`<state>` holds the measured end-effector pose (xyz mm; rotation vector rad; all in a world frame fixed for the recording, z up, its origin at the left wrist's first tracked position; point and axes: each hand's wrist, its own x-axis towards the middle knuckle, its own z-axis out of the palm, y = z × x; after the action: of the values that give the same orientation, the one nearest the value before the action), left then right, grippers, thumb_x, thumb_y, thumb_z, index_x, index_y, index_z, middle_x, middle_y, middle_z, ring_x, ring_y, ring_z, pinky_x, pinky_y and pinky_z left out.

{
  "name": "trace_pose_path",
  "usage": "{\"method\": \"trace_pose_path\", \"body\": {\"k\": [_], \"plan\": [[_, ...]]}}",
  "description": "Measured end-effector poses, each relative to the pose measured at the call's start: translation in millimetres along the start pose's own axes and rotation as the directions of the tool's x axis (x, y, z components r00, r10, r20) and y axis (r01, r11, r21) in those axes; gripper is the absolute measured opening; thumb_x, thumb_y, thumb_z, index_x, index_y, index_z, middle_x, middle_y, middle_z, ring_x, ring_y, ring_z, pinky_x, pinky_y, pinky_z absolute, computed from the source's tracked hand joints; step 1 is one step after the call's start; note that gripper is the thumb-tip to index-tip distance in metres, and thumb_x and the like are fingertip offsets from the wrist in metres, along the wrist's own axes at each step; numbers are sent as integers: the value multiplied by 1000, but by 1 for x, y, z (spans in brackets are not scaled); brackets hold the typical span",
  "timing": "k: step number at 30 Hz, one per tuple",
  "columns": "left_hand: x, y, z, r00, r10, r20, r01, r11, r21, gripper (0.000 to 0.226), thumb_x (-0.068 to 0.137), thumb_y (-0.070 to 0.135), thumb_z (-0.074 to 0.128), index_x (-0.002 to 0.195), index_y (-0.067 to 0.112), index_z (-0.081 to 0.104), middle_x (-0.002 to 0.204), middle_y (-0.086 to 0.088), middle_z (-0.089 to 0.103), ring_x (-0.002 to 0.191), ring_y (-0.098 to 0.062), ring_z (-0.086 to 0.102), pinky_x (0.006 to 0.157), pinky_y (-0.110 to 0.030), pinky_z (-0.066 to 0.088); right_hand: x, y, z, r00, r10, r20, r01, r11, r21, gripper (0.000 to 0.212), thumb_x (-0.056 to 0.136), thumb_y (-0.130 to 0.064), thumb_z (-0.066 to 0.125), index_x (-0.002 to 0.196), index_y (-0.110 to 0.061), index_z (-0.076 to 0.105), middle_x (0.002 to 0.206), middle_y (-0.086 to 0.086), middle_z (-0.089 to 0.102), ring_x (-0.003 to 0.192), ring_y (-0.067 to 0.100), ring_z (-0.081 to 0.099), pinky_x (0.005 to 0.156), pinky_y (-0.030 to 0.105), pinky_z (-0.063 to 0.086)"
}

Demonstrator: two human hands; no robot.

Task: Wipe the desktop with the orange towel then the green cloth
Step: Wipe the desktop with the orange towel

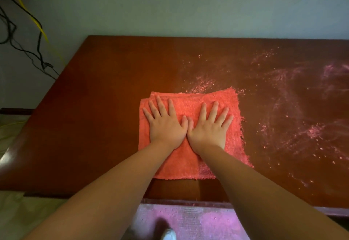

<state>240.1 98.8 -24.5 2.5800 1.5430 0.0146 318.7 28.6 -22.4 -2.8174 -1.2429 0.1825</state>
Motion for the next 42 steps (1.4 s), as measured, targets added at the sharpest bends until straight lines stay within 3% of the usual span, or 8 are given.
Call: {"method": "trace_pose_path", "body": {"k": [20,33,38,42], "plan": [[170,26,-19,999,33,-2,-33,999,-20,73,94,52,22,151,12,0,156,-23,-9,144,-41,-6,115,-57,-3,170,-21,-19,1000,12,13,-12,1000,-14,70,95,-56,7,151,-17,-9,158,17,-14,142,45,-15,114,57,-9],[303,44,-22,997,76,-23,-77,996,-43,74,94,52,26,151,11,4,157,-22,-7,144,-40,-7,115,-56,-5,297,-35,-31,998,60,-7,-60,998,-16,68,97,-54,16,152,-19,-1,159,14,-9,144,42,-11,116,54,-9],[334,53,-23,994,86,-64,-91,993,-70,73,93,50,28,150,9,8,157,-20,0,144,-38,-2,116,-56,-3,330,-34,-35,998,52,-28,-52,999,14,66,96,-54,19,153,-22,5,160,11,-2,145,38,-7,117,51,-7],[355,58,-21,993,67,-102,-78,991,-110,68,93,47,31,147,7,21,153,-18,20,144,-35,9,117,-53,2,354,-33,-37,998,31,-48,-29,998,49,65,97,-54,20,152,-21,12,160,10,5,146,36,-4,117,49,-6]]}}
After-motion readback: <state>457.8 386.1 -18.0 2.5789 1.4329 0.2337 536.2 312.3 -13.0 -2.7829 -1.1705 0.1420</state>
